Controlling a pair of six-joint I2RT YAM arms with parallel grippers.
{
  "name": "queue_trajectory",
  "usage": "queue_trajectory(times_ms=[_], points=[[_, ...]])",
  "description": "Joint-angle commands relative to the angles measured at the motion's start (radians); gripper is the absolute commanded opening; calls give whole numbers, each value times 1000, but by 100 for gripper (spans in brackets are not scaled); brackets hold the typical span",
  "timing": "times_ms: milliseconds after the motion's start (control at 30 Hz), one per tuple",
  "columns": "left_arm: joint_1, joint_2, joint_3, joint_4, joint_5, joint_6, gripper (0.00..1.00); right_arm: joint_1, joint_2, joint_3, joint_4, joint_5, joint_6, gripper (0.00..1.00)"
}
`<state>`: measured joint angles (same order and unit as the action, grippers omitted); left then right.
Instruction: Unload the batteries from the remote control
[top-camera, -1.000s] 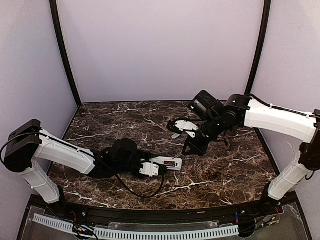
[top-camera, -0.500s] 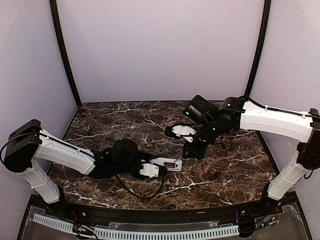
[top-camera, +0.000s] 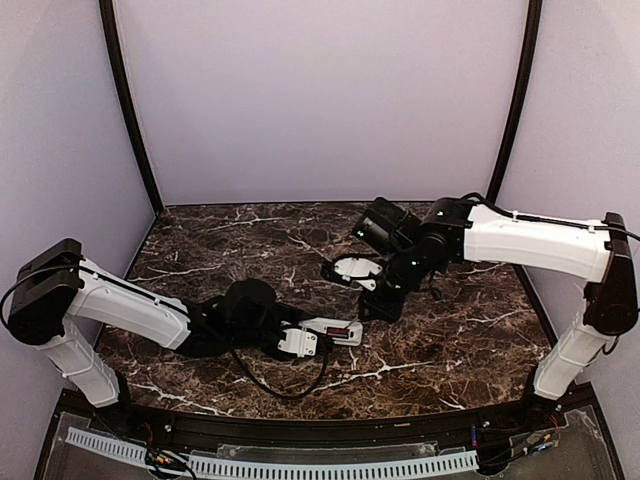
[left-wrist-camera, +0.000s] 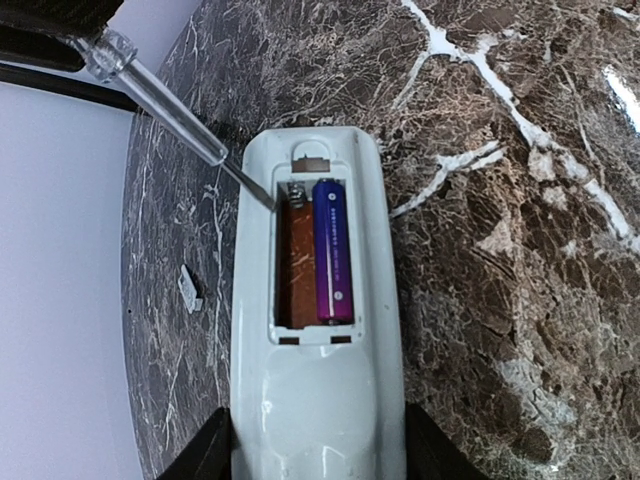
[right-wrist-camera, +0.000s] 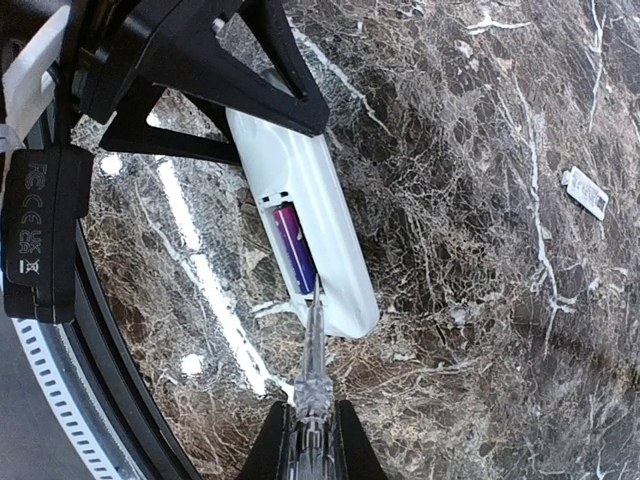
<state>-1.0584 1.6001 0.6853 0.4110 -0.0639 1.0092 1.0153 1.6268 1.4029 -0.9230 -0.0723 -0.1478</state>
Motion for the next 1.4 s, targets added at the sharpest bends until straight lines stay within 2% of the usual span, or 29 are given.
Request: queue_trajectory(times_ms=[0,700,1067,1367], points=[[-5,-31,17,-6,13,-11,0,20,29,37,-25,26,-12,0],[-7,-32,13,9,14,4,0,29,113,72,-71,-15,-30,0],[-22,-11,7,24,-17,37,0,19,154,50,-44,-153,-36,0],[-31,-7,-1,31,-36,49,0,5,179,43,-33,-169,-18,0]])
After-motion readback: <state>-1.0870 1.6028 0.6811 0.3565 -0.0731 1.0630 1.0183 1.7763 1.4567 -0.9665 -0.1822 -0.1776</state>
